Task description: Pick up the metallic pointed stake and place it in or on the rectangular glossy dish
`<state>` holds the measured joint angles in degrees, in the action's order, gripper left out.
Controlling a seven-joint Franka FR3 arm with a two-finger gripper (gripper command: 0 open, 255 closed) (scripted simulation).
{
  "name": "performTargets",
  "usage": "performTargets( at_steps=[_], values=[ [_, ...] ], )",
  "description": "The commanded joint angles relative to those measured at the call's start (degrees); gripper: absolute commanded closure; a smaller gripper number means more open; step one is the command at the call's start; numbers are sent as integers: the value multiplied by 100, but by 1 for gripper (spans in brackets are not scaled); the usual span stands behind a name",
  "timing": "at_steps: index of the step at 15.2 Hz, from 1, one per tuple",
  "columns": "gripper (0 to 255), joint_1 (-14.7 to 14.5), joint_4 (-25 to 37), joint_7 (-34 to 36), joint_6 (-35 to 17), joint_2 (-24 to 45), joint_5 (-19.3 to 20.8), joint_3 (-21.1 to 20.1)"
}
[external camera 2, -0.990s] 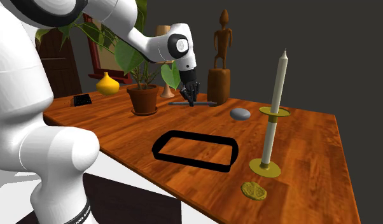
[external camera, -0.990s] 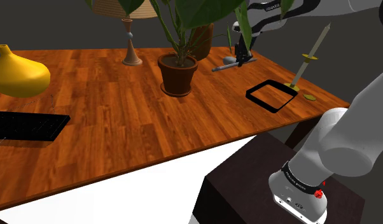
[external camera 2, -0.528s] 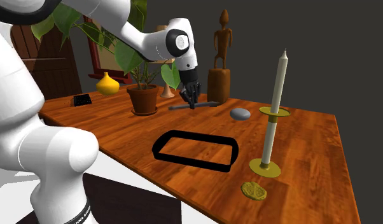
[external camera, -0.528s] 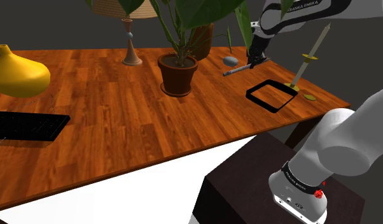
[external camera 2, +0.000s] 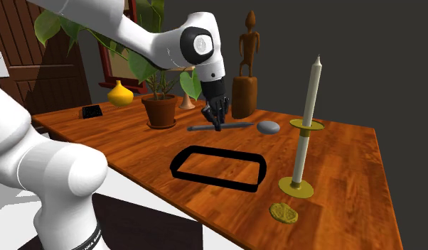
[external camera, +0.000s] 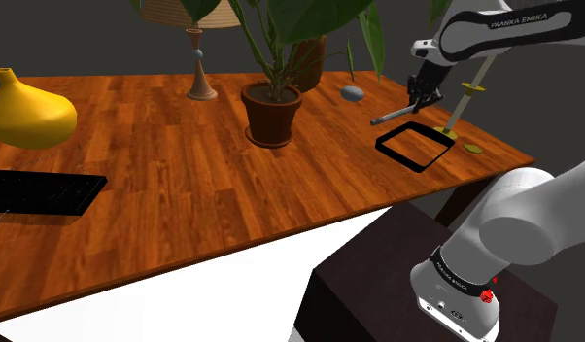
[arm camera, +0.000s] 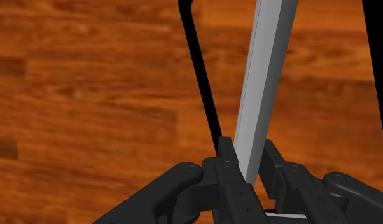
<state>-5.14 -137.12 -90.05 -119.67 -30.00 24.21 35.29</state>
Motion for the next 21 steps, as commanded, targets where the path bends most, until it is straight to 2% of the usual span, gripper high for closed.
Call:
performTargets(
  at_steps=[1, 4, 19, 21],
  values=[
    [255, 214, -172, -153, 149, -366, 175, 37],
    [255, 551, -414, -431, 343, -874, 419, 133],
    [255, 576, -1228, -301, -923, -427, 753, 635],
    [255, 576, -1228, -301, -923, -427, 753, 636]
  ],
)
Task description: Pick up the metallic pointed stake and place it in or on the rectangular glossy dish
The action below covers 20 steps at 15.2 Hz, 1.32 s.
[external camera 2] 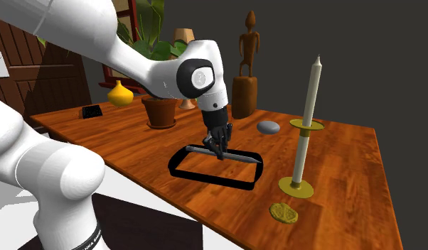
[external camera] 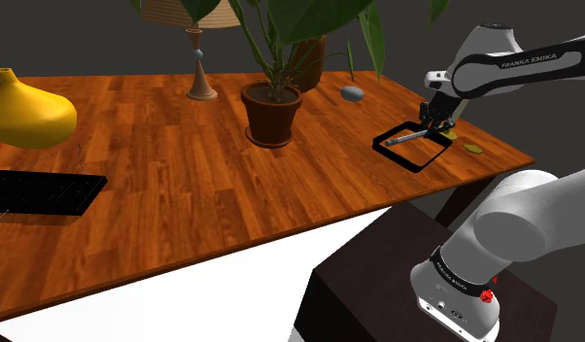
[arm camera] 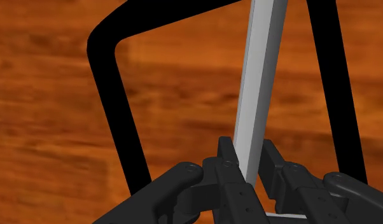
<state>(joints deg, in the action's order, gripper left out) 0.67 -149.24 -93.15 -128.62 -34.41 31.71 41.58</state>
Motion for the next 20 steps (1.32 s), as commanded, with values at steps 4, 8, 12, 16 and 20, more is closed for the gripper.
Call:
performTargets(
  at_steps=[4, 8, 12, 16, 20],
  values=[
    [255, -5, -16, 9, -28, 14, 4, 6],
    [0, -5, -16, 9, -29, 15, 4, 6],
    [0, 22, 66, 7, 214, -138, -35, -113],
    [0, 70, 337, -12, 855, -486, -170, -425],
    [0, 70, 336, -12, 855, -486, -170, -426]
  ],
)
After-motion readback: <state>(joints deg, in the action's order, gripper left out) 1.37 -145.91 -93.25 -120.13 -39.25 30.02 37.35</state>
